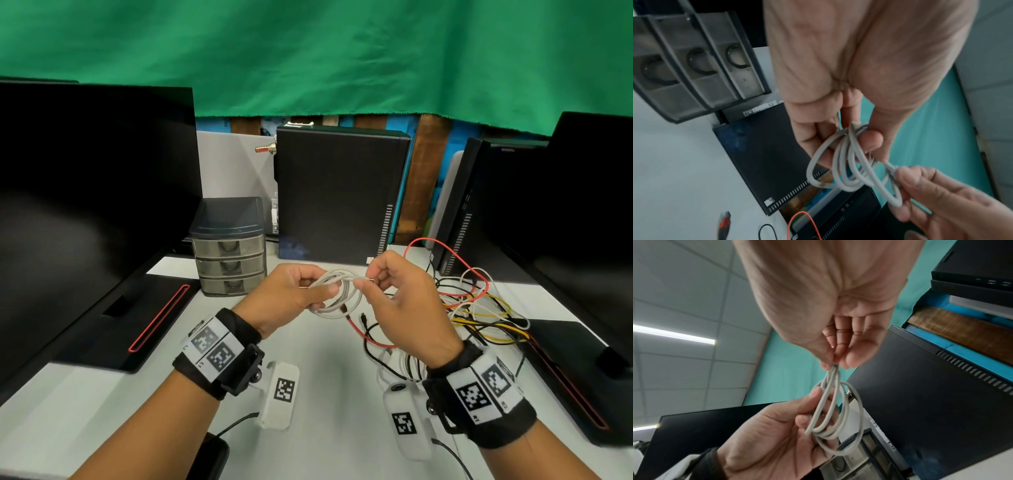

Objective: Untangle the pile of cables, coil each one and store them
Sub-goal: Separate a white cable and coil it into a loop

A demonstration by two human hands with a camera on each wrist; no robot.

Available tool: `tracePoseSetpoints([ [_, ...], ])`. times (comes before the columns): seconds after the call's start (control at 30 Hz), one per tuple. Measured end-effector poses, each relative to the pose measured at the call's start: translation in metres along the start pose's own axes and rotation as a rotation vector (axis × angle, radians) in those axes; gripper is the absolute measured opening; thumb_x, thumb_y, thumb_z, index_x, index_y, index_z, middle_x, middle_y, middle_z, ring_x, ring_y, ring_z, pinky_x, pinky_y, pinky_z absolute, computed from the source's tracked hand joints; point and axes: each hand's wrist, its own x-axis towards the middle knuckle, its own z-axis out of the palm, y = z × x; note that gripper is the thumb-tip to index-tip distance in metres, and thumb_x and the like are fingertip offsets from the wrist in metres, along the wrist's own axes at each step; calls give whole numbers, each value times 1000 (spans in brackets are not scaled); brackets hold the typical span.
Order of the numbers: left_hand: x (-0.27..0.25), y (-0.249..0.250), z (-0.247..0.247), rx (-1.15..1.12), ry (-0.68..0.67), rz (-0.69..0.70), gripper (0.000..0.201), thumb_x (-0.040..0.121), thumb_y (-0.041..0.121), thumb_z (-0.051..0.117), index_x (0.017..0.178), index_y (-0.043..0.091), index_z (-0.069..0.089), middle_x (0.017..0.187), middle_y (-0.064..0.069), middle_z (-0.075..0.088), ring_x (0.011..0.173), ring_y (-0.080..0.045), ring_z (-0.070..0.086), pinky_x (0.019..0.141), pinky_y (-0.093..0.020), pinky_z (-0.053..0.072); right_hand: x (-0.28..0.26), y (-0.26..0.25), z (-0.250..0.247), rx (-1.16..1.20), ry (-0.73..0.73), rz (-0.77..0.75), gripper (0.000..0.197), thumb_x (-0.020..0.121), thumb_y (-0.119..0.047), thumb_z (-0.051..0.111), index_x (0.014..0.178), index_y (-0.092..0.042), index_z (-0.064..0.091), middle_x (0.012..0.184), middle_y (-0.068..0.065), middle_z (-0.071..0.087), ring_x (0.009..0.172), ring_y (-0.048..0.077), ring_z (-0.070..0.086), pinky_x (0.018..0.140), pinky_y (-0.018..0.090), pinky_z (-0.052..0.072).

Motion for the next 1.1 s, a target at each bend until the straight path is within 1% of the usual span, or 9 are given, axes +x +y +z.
tracePoseSetpoints([
  [0.17, -1, -1, 10, -238, 0, -3, 19, 89, 14, 68, 104, 3, 73, 74, -3, 65, 63, -8, 56, 75, -24, 50, 2, 0, -1, 88, 27, 0, 14, 93, -21, 69, 86, -24, 57, 83, -13, 59, 83, 11, 58, 68, 45, 59],
  [0.27, 0, 4, 16, -493, 55, 0, 19, 83, 21, 65, 91, 9, 77, 63, -2, 47, 59, -10, 44, 68, -21, 49, 5, 3, 5, 130, 48, 23, 14, 95, -25, 65, 88, -25, 54, 89, -17, 61, 89, 8, 62, 69, 48, 60],
  [0.37, -1, 11, 23, -726, 52, -41, 23, 89, 23, 60, 98, 7, 73, 64, 2, 41, 55, -7, 40, 69, -22, 50, 4, 6, 23, 187, 68, 77, 12, 101, -30, 56, 94, -26, 47, 89, -6, 63, 79, 14, 65, 64, 55, 57],
  [0.47, -4, 16, 26, -886, 37, -123, 29, 100, 27, 51, 105, 2, 66, 59, 3, 37, 46, -5, 42, 63, -27, 57, -1, 6, 39, 141, 102, -26, 6, 106, -29, 46, 109, -24, 45, 81, -2, 65, 63, 16, 64, 56, 46, 55],
  [0.53, -4, 17, 25, -921, 29, -165, 37, 103, 35, 48, 105, 2, 64, 56, 3, 35, 43, -5, 40, 62, -28, 58, -2, 5, 46, 73, 134, -87, 21, 107, -29, 43, 126, -24, 48, 89, -7, 69, 70, 8, 66, 60, 26, 54],
  [0.6, -2, 17, 23, -879, 58, -186, 39, 102, 40, 49, 105, 4, 63, 56, 3, 35, 42, -6, 39, 62, -28, 58, -1, 5, 48, 44, 170, -115, 28, 106, -27, 45, 132, -21, 53, 96, -8, 70, 79, 5, 66, 65, 17, 52],
  [0.77, 1, 10, 20, -658, 185, -179, 26, 102, 33, 52, 98, 11, 65, 62, 2, 45, 50, -8, 42, 61, -25, 53, 2, 7, 50, 120, 185, -39, 20, 101, -26, 58, 120, -23, 64, 101, -11, 69, 83, 10, 69, 66, 31, 59],
  [1.0, 4, -1, 15, -583, 229, -168, 21, 102, 23, 55, 105, 10, 71, 68, 0, 51, 60, -10, 50, 69, -30, 50, 5, 7, 48, 290, 35, 116, 20, 97, -23, 64, 116, -27, 69, 100, -3, 71, 69, 16, 70, 54, 24, 54],
  [1.1, 5, -2, 12, -661, 206, -140, 22, 102, 17, 52, 112, 8, 69, 73, -1, 56, 65, -10, 53, 76, -33, 53, 9, 7, 46, 415, -19, 265, 27, 94, -22, 69, 119, -28, 65, 100, 2, 73, 73, 16, 73, 55, 29, 58],
])
